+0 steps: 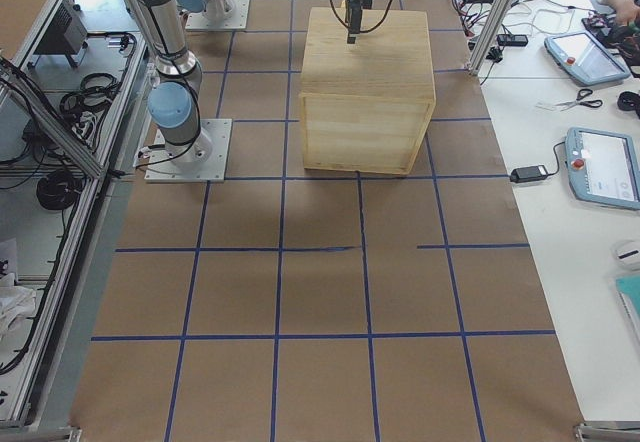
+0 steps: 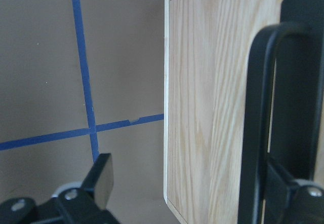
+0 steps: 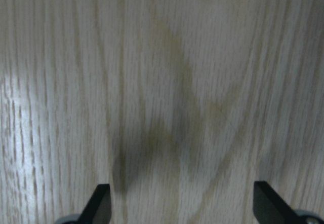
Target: Open upper drawer
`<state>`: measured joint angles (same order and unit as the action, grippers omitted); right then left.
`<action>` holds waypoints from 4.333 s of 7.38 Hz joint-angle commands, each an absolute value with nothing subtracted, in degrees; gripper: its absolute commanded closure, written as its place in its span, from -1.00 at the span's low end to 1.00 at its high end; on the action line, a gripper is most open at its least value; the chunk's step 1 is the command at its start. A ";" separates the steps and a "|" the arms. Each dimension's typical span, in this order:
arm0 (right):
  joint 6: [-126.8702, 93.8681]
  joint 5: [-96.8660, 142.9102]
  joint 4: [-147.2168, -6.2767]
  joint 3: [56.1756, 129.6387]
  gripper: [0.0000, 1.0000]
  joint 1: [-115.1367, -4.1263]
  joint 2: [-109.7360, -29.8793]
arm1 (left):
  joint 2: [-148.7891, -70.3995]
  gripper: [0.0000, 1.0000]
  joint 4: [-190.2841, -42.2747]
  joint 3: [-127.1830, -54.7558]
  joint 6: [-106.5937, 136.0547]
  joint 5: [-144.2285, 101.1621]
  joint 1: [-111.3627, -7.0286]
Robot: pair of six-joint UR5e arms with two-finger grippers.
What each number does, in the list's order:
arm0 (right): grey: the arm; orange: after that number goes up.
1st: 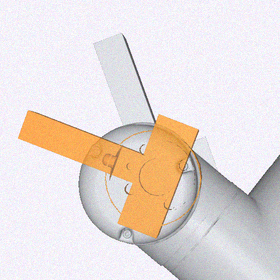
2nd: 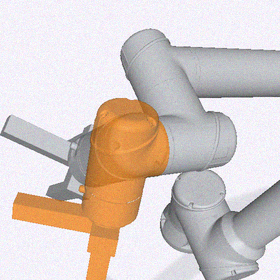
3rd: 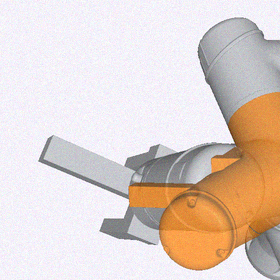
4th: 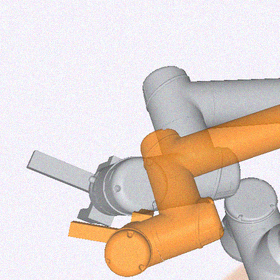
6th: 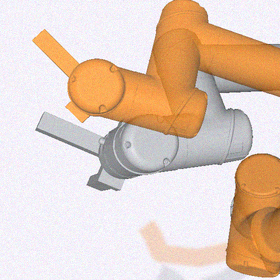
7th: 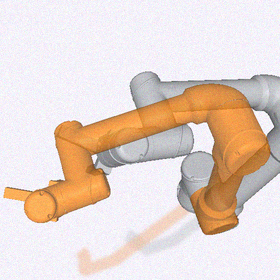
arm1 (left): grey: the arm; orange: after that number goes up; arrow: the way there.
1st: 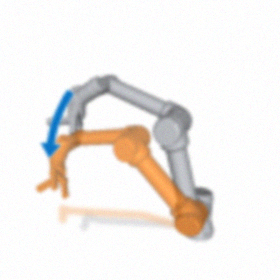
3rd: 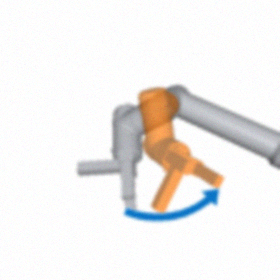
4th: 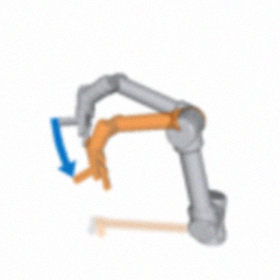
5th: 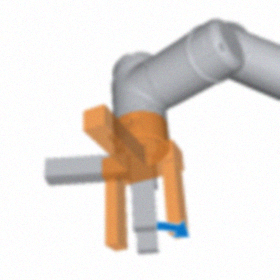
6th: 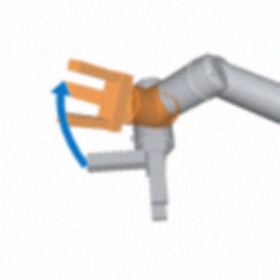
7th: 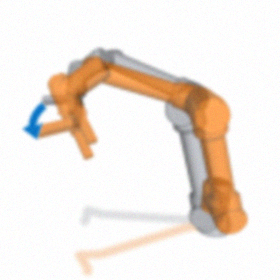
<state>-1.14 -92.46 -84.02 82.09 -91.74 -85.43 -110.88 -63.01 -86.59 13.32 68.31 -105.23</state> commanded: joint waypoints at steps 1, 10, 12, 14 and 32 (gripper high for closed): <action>-1.14 -92.46 -84.02 82.09 -1.00 -91.76 -85.43 | -110.74 -1.00 -63.02 -87.36 11.79 68.99 -104.59; -1.14 -92.46 -84.02 82.09 -1.00 -91.76 -85.43 | -108.90 -1.00 -69.34 -87.36 8.00 71.89 -98.88; -1.14 -92.46 -84.02 82.09 -1.00 -91.76 -85.43 | -107.76 -1.00 -72.84 -87.45 5.20 71.98 -97.39; -1.06 -92.46 -84.02 82.09 -1.00 -91.76 -85.43 | -107.49 -1.00 -73.65 -87.45 5.10 72.33 -96.86; -1.14 -92.46 -84.02 82.09 -1.00 -91.76 -85.43 | -91.51 -1.00 -98.17 -78.66 -3.31 93.25 -90.19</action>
<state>-1.13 -92.46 -84.02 82.09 -91.76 -85.43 -93.51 -97.56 -78.77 -0.74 92.24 -91.67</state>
